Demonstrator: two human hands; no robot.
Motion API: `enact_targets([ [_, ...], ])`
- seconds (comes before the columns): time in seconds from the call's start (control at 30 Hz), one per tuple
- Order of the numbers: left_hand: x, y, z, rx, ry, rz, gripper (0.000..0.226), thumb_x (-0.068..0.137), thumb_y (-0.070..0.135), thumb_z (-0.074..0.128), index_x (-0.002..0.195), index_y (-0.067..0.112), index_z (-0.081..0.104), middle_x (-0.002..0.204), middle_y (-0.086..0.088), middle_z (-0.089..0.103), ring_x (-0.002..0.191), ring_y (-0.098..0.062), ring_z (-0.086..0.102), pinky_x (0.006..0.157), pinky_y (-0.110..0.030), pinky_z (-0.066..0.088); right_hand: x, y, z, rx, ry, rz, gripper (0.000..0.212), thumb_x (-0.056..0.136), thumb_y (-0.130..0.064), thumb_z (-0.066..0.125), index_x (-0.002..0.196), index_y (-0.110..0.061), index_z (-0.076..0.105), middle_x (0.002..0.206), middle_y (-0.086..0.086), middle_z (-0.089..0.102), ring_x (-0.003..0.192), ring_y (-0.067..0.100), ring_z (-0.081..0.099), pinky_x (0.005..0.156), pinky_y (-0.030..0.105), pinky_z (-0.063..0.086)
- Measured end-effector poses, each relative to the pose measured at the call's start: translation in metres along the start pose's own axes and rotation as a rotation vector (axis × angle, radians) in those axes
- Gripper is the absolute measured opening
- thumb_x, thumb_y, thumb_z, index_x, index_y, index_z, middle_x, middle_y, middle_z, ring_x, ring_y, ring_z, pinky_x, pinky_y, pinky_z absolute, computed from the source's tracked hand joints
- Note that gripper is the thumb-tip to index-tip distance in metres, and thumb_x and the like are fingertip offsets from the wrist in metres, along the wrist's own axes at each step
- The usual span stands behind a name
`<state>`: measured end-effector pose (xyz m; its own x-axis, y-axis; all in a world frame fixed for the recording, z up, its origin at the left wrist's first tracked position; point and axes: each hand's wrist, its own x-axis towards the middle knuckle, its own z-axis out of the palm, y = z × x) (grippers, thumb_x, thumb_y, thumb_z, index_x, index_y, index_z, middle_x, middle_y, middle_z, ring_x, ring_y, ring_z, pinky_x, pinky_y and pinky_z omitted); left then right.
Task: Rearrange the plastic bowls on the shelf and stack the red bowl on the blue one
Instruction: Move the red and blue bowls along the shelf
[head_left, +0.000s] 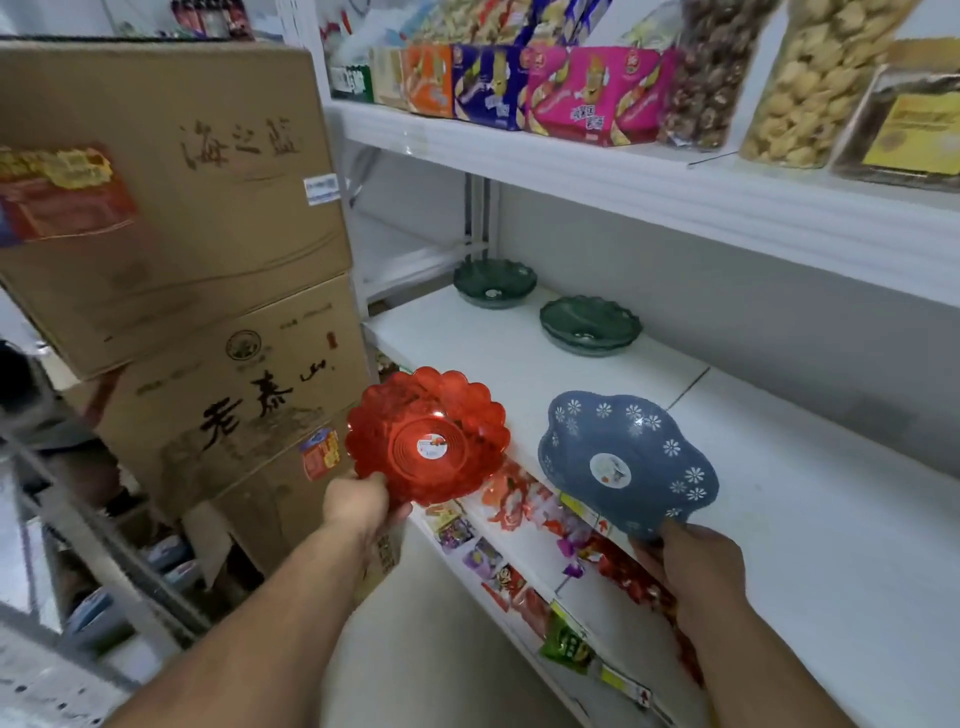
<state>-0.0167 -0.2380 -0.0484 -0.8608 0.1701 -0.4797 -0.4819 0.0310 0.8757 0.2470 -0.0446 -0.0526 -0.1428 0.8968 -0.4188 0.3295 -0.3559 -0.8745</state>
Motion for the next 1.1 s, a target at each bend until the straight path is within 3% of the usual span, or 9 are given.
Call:
enact_targets([
  [0.1,0.035,0.017,-0.002,0.006,0.004,-0.026,0.023,0.092,0.004,0.052,0.114,0.0,0.06,0.09,-0.025,0.072,0.052,-0.031,0.069,0.05,-0.035,0.061,0.017,-0.005,0.034,-0.028,0.023,-0.013,0.028,0.078,-0.029,0.069,0.068,-0.003,0.066,0.073,0.019,0.076,0.078,0.04,0.074,0.073,0.048,0.058],
  [0.27,0.089,0.045,0.018,-0.012,0.001,0.0,0.023,0.092,-0.002,0.05,0.114,-0.006,0.058,0.078,-0.027,0.071,0.046,-0.027,0.067,0.036,-0.024,0.051,0.047,-0.023,0.082,-0.03,-0.003,-0.047,0.036,0.08,-0.033,0.066,0.071,0.002,0.07,0.069,0.016,0.076,0.076,0.039,0.074,0.083,0.059,0.058],
  [0.37,0.109,0.058,0.031,0.03,-0.001,0.01,0.025,0.091,-0.004,0.051,0.113,-0.011,0.058,0.085,-0.025,0.068,0.05,-0.025,0.065,0.035,-0.023,0.051,0.046,-0.035,0.1,-0.016,0.001,-0.044,0.032,0.087,-0.027,0.066,0.072,0.001,0.072,0.067,0.014,0.076,0.073,0.036,0.074,0.08,0.051,0.059],
  [0.53,0.157,0.085,0.058,0.097,-0.035,0.009,0.013,0.09,-0.004,0.053,0.097,-0.011,0.06,0.06,-0.019,0.069,0.038,-0.022,0.065,0.038,-0.027,0.054,0.071,-0.048,0.133,0.033,0.015,-0.021,0.032,0.089,-0.025,0.065,0.071,0.0,0.072,0.063,0.012,0.076,0.073,0.035,0.076,0.08,0.05,0.059],
  [0.63,0.181,0.096,0.068,0.104,-0.043,0.004,0.013,0.088,-0.004,0.052,0.097,-0.01,0.06,0.08,-0.026,0.069,0.045,-0.026,0.066,0.039,-0.027,0.055,0.079,-0.052,0.149,0.026,0.038,-0.04,0.035,0.087,-0.028,0.065,0.067,0.001,0.07,0.059,0.012,0.074,0.071,0.037,0.073,0.072,0.049,0.059],
  [0.73,0.206,0.107,0.076,0.16,-0.06,-0.003,0.013,0.088,0.001,0.052,0.087,-0.008,0.061,0.061,-0.02,0.07,0.042,-0.025,0.065,0.055,-0.035,0.059,0.082,-0.059,0.162,0.054,0.051,-0.038,0.036,0.088,-0.026,0.064,0.066,0.003,0.068,0.056,0.012,0.072,0.06,0.033,0.068,0.061,0.038,0.05],
  [0.97,0.277,0.125,0.108,0.277,-0.155,0.003,0.027,0.091,0.009,0.053,0.065,0.002,0.056,0.043,-0.014,0.059,0.054,-0.026,0.054,0.052,-0.03,0.044,0.088,-0.07,0.203,0.146,0.156,-0.036,0.036,0.089,-0.018,0.069,0.06,-0.001,0.056,0.04,0.006,0.061,0.023,0.005,0.045,0.037,0.019,0.035],
  [1.03,0.295,0.13,0.114,0.318,-0.188,-0.003,0.027,0.091,0.007,0.047,0.066,0.003,0.054,0.043,-0.014,0.058,0.048,-0.024,0.053,0.047,-0.025,0.041,0.088,-0.071,0.218,0.149,0.197,-0.032,0.042,0.089,-0.025,0.07,0.056,-0.006,0.053,0.034,0.0,0.054,0.028,0.014,0.048,0.044,0.021,0.039],
  [1.1,0.32,0.132,0.12,0.353,-0.225,-0.01,0.027,0.092,0.009,0.045,0.068,0.003,0.057,0.05,-0.017,0.063,0.059,-0.031,0.059,0.052,-0.032,0.046,0.089,-0.073,0.235,0.172,0.232,-0.003,0.042,0.086,-0.03,0.071,0.055,-0.007,0.056,0.04,0.005,0.059,0.036,0.022,0.049,0.052,0.031,0.043],
])
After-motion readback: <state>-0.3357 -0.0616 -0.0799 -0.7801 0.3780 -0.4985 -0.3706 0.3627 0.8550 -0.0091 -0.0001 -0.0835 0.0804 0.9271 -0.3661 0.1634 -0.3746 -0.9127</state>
